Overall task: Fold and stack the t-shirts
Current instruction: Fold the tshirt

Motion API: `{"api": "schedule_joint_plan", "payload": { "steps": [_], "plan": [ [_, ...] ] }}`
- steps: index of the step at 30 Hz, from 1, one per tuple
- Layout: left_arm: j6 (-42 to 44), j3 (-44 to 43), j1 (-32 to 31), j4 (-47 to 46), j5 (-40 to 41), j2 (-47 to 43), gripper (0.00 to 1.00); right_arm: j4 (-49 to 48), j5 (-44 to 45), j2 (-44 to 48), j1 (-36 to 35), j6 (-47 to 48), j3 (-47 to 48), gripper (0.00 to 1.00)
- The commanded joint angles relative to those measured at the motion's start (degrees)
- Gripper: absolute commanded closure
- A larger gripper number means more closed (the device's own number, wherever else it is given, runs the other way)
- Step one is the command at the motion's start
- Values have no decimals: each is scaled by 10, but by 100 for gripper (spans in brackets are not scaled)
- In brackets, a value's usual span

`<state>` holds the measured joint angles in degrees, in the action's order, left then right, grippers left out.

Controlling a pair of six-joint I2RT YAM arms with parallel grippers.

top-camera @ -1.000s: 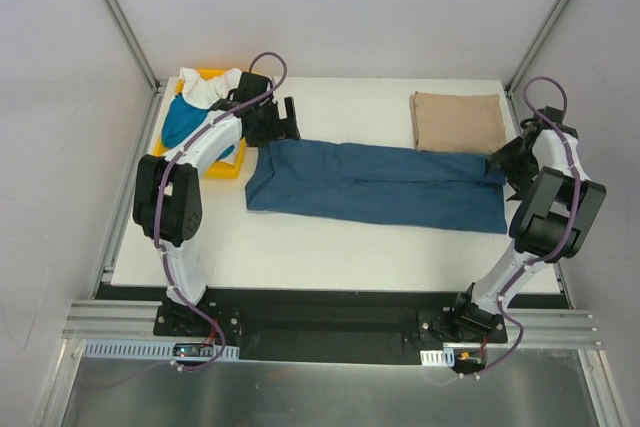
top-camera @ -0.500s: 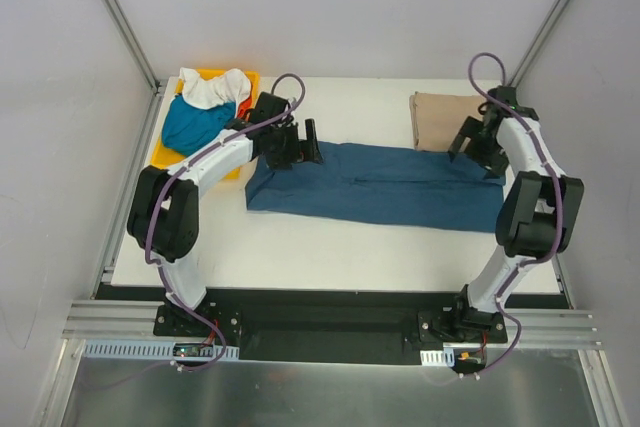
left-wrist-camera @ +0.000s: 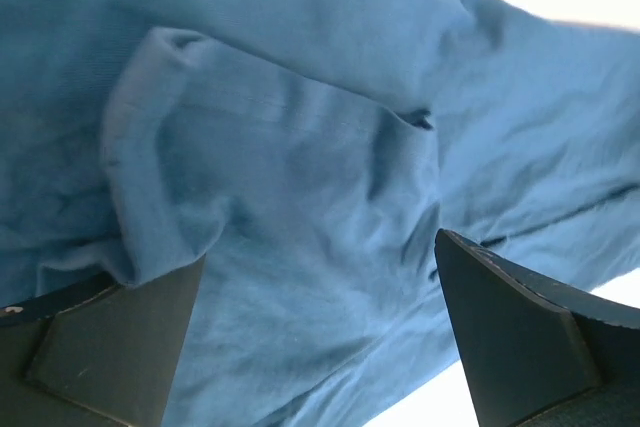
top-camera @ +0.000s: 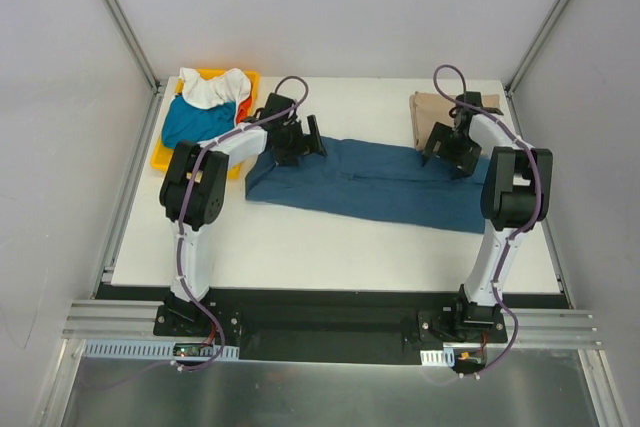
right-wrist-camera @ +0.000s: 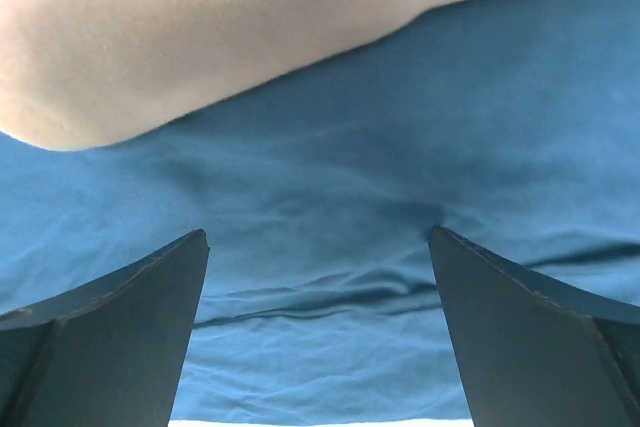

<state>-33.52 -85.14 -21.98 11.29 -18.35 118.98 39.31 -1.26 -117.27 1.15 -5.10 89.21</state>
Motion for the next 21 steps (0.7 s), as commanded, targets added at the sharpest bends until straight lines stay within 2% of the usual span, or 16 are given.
{"api": "schedule_joint_plan", "payload": {
  "steps": [1,5,7,9,10,11,13,14,16,17,21],
  "plan": [
    [-7,-53,25,-10,-14,56,1,-19,-34,-2,-3,-13,-14,3],
    [-6,-106,33,-10,-42,99,1,-30,-40,36,-11,-24,-79,3],
    [-11,-149,32,-10,-65,128,1,-34,-47,81,-18,-35,-144,4],
    [-20,-202,33,-10,-77,165,1,-37,-49,120,-32,-59,-191,4],
    [-29,-223,33,-11,-89,179,1,-39,-43,156,-37,-74,-245,3],
    [-47,-273,33,-12,-99,193,1,-40,-45,174,-52,-98,-267,3],
    [-79,-334,32,-16,-127,247,1,-41,-73,214,-72,-113,-324,3],
    [-90,-398,32,-16,-137,286,1,-41,-106,222,-103,-120,-341,4],
    [-124,-463,31,-21,-143,325,1,-41,-145,231,-142,-131,-369,4],
    [-137,-515,30,-25,-143,359,1,-42,-176,231,-188,-134,-373,4],
    [-211,-548,30,-111,-124,408,1,-58,-237,204,-287,-120,-339,3]
  ]
}}
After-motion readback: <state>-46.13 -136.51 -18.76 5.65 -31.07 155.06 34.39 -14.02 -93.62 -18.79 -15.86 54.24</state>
